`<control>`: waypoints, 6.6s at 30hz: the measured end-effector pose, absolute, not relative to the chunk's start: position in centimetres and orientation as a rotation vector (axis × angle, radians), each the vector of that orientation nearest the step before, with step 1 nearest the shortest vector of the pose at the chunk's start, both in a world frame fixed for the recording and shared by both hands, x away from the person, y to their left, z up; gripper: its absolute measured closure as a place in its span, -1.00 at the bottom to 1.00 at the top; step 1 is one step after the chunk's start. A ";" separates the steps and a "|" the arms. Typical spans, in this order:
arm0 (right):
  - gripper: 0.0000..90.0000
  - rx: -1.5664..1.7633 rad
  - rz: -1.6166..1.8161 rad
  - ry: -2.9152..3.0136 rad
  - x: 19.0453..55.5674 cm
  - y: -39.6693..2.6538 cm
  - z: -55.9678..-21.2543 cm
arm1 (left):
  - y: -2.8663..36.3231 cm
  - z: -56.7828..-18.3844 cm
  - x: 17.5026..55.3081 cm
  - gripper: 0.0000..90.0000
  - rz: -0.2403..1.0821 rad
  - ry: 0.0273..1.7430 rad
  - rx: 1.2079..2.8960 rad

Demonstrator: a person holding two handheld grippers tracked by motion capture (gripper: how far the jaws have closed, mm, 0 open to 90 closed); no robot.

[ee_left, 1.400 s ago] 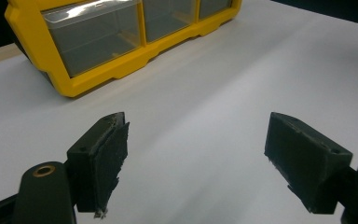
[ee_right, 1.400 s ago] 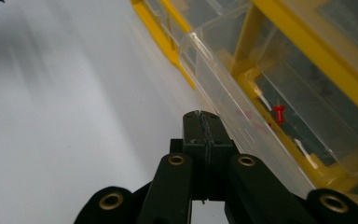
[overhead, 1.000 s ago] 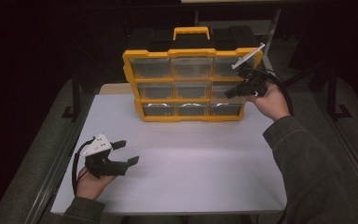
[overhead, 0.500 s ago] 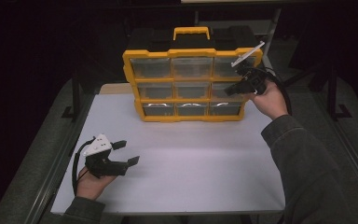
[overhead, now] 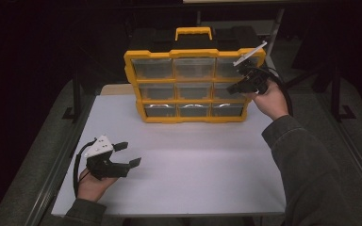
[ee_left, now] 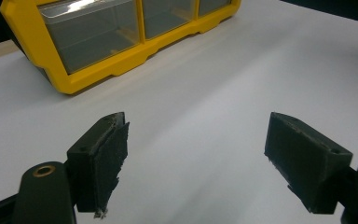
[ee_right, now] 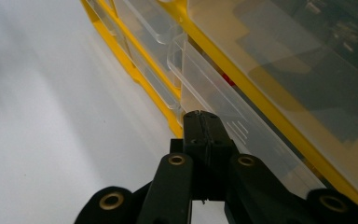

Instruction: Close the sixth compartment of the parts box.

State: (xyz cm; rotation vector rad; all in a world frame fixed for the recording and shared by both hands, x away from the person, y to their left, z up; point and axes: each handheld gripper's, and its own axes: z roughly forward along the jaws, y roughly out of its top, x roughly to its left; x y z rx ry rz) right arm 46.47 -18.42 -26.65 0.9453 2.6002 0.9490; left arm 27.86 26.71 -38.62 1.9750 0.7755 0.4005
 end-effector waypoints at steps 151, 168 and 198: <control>-0.51 1.136 1.262 2.433 34.7 -25.3 -38.5 | 25.6 -39.6 27.6 -0.56 0.367 0.781 2.020; -0.61 1.136 1.263 2.398 33.0 -26.1 -39.1 | 26.0 -40.0 26.9 -0.61 0.367 0.795 2.028; -0.67 1.202 1.228 2.359 29.7 -28.4 -42.2 | 27.8 -41.5 25.2 -0.63 0.373 0.837 2.067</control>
